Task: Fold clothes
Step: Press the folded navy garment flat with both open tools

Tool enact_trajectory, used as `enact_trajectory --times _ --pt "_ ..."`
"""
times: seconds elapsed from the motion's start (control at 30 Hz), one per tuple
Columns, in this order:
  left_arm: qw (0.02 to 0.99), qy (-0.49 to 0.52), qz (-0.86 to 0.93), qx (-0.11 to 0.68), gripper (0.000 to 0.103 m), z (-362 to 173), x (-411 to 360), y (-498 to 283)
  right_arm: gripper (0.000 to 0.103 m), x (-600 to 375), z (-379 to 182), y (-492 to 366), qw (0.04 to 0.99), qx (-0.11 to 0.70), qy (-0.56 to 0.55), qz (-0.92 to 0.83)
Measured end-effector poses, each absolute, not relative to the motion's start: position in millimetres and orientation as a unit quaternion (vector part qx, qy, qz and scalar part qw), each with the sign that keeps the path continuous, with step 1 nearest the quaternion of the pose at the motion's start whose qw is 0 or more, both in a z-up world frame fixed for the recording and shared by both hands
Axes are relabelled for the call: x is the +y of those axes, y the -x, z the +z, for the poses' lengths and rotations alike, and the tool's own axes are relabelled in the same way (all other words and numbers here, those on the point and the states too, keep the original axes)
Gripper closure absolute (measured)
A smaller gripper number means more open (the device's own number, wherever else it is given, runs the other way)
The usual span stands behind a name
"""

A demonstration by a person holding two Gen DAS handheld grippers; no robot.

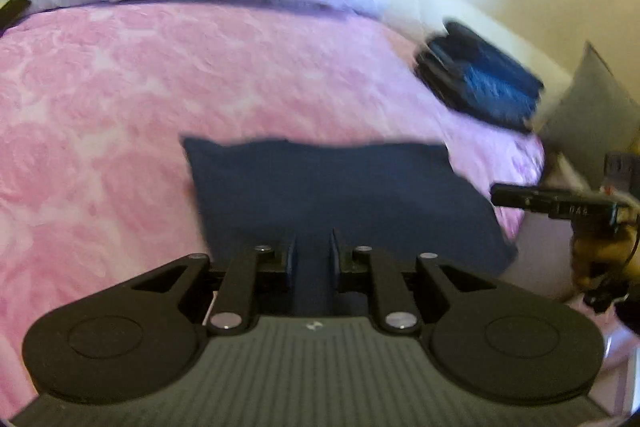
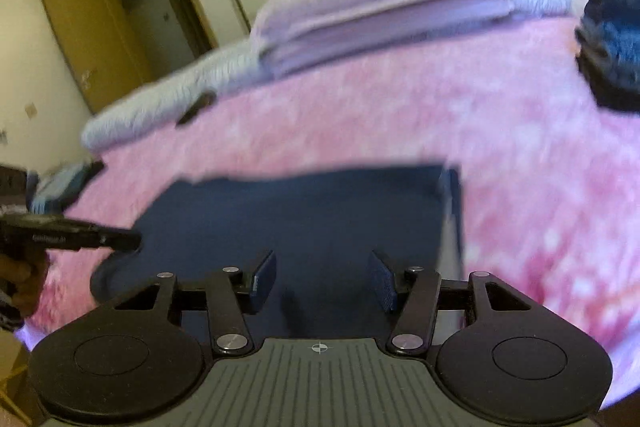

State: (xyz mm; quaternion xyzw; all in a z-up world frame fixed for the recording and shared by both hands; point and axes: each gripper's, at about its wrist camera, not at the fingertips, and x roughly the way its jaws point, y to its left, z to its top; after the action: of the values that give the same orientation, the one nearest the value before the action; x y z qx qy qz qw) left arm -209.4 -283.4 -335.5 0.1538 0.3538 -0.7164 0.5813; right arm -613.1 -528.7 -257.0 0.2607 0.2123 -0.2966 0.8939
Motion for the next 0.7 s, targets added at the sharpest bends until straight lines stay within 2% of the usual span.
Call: enact_trajectory --times 0.03,0.13,0.17,0.2,0.3,0.33,0.37,0.4,0.43,0.6,0.7 --pt "0.592 -0.147 -0.707 0.359 0.083 -336 -291 201 0.048 -539 -258 613 0.892 0.216 -0.254 -0.305" --pt "0.613 -0.145 -0.681 0.373 0.081 -345 -313 180 0.048 -572 -265 606 0.885 0.237 -0.24 -0.32" --pt "0.616 -0.143 -0.676 0.378 0.075 -348 -321 175 0.048 -584 -268 603 0.884 0.243 -0.24 -0.32" --pt "0.619 -0.142 -0.671 0.383 0.073 -352 -328 169 0.048 -595 -272 600 0.883 0.248 -0.24 -0.319" --pt "0.621 -0.137 -0.662 0.398 0.073 -362 -350 156 0.049 -624 -284 590 0.882 0.257 -0.246 -0.309" --pt "0.616 -0.138 -0.664 0.4 0.075 -363 -355 155 0.055 -631 -289 588 0.879 0.262 -0.253 -0.308" --pt "0.61 -0.143 -0.669 0.4 0.088 -363 -358 157 0.071 -635 -293 586 0.877 0.267 -0.258 -0.305" --pt "0.607 -0.149 -0.676 0.391 0.092 -362 -359 160 0.102 -638 -296 585 0.875 0.272 -0.261 -0.303" --pt "0.603 -0.156 -0.683 0.382 0.097 -361 -360 163 0.102 -636 -296 584 0.875 0.275 -0.256 -0.305" --pt "0.605 -0.115 -0.711 0.339 0.097 -343 -353 160 0.102 -635 -272 595 0.887 0.237 -0.222 -0.327" --pt "0.606 -0.132 -0.696 0.361 0.097 -366 -369 156 0.102 -654 -275 585 0.888 0.243 -0.21 -0.329"
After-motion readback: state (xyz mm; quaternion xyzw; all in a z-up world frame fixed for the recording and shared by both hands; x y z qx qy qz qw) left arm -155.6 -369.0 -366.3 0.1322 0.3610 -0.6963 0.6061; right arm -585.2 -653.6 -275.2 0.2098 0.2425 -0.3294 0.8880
